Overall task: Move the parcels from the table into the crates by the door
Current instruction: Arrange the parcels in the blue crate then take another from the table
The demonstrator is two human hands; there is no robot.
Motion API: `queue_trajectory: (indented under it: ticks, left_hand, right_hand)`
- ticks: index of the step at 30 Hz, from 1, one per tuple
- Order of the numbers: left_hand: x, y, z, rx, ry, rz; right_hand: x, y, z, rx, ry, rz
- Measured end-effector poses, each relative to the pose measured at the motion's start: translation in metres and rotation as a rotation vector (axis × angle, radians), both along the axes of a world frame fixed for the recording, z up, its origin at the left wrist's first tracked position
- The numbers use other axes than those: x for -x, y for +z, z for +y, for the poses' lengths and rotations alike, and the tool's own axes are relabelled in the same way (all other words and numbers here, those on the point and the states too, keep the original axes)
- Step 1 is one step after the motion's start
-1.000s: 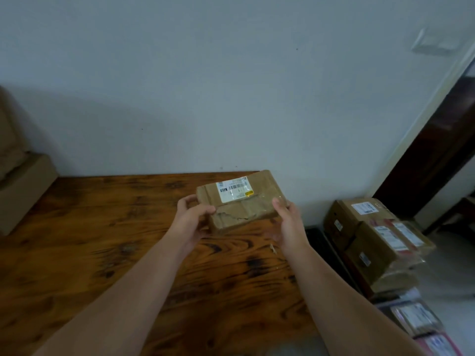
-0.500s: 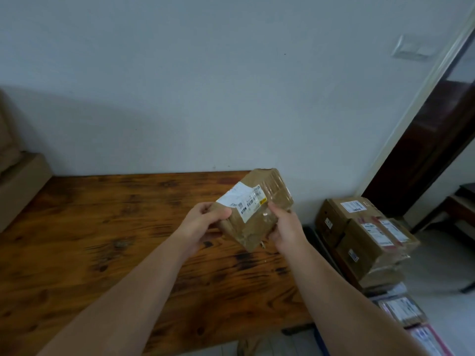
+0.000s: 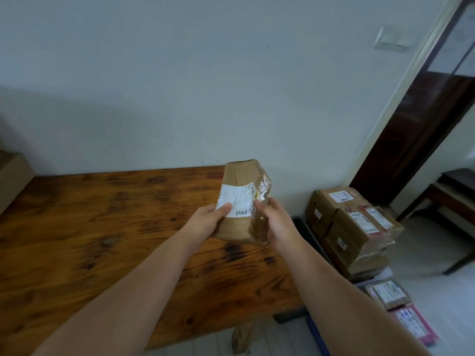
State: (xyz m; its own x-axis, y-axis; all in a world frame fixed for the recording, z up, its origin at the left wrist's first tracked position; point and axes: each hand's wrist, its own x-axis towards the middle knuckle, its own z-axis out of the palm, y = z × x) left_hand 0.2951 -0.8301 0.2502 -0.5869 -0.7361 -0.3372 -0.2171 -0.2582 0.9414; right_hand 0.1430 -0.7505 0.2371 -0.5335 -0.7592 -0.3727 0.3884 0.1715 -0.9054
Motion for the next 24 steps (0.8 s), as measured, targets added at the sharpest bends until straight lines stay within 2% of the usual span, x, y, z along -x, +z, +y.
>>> queue_trajectory:
  ticks: [4, 7, 11, 14, 18, 24]
  left_hand:
    - [0.012, -0.006, 0.01, 0.053, 0.016, -0.069]
    - [0.03, -0.006, 0.02, 0.124, 0.039, -0.112]
    - [0.06, -0.01, 0.043, 0.158, 0.01, -0.089]
    - [0.092, -0.015, 0.068, 0.044, -0.054, -0.087]
    - [0.147, -0.023, 0.108, -0.072, -0.082, -0.06]
    - [0.255, -0.055, 0.2, -0.208, -0.175, -0.067]
  right_hand:
    - [0.004, 0.0, 0.015, -0.066, -0.024, 0.221]
    - [0.008, 0.0, 0.031, -0.077, 0.021, 0.312]
    - [0.029, -0.008, 0.064, -0.075, 0.035, 0.23]
    - [0.058, -0.019, 0.099, -0.088, 0.035, 0.151]
    - [0.104, -0.033, 0.147, -0.104, 0.0, 0.145]
    - [0.221, -0.057, 0.245, -0.167, 0.015, 0.045]
